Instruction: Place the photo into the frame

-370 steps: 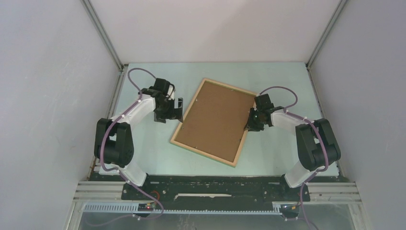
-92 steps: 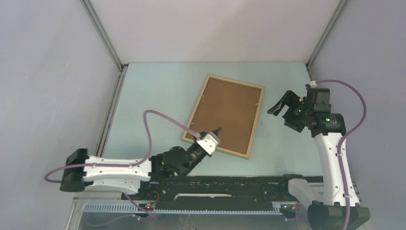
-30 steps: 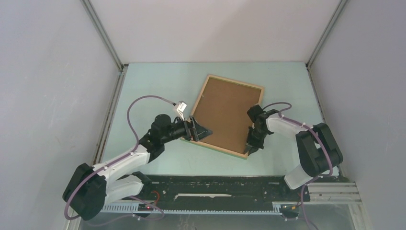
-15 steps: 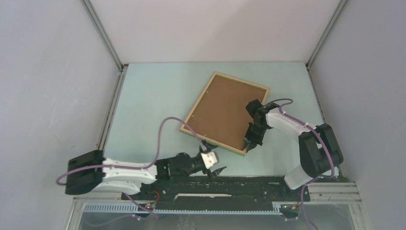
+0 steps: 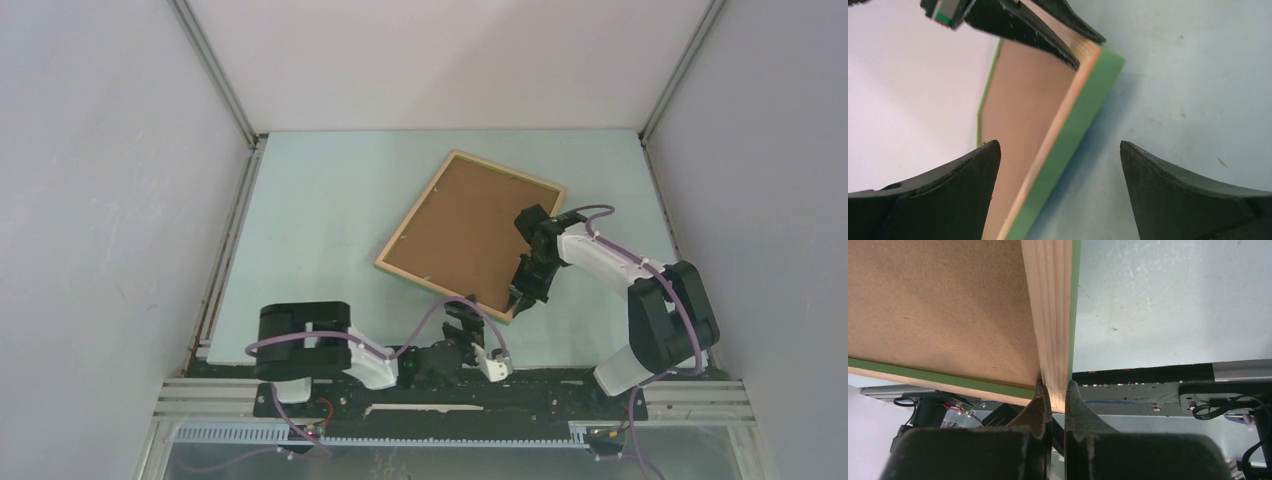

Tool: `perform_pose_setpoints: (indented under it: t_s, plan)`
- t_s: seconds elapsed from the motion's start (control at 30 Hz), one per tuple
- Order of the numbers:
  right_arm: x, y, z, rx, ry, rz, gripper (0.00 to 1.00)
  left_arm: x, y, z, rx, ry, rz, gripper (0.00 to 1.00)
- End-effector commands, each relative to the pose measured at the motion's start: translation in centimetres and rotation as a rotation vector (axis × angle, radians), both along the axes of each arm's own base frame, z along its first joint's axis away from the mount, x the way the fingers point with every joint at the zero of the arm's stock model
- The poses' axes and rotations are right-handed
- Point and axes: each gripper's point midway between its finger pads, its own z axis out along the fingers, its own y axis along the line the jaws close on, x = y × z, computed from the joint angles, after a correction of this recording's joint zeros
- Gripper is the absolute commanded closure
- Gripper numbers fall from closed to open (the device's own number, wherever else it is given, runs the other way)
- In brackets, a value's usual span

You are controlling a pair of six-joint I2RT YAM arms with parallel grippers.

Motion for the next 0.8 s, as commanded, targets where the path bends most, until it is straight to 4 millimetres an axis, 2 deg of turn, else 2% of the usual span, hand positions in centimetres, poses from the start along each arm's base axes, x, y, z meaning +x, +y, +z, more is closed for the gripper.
perform_pose_setpoints:
  t_s: [0.0,0.07,0.17,0.33,0.4,0.53,0.63,0.77]
  plan:
    - [0.3,0.7,2.4,0.035,-0.021,-0.056,1.0,1.2,-2.4,3.4,-0.068,-0.127,0.046,0.03]
    - [0.1,0.5,2.4,0.026,-0.02,-0.056,1.0,1.6,-2.9,2.9,-0.038,-0.145,0.05,0.05]
    - [0.0,0.4,2.6,0.024,-0.02,-0.058,1.0,2.3,-3.4,3.1,-0.045,-0.162,0.062,0.06]
    - [0.0,0.8,3.0,0.043,-0.027,-0.073,1.0,3.9,-4.3,3.1,-0.039,-0.2,0.103,0.15]
    - [0.0,0.9,3.2,0.048,-0.029,-0.079,1.0,4.5,-4.6,3.3,-0.039,-0.217,0.123,0.19]
    - [-0.3,1.1,3.6,0.061,-0.03,-0.082,1.0,5.3,-4.5,4.1,-0.056,-0.281,0.162,0.21]
    - [-0.2,1.4,4.0,0.075,-0.039,-0.091,1.0,5.4,-4.3,4.7,-0.081,-0.289,0.172,0.43]
    - [-0.2,1.2,4.1,0.067,-0.057,-0.081,1.0,5.0,-3.9,5.7,-0.105,-0.268,0.16,0.62]
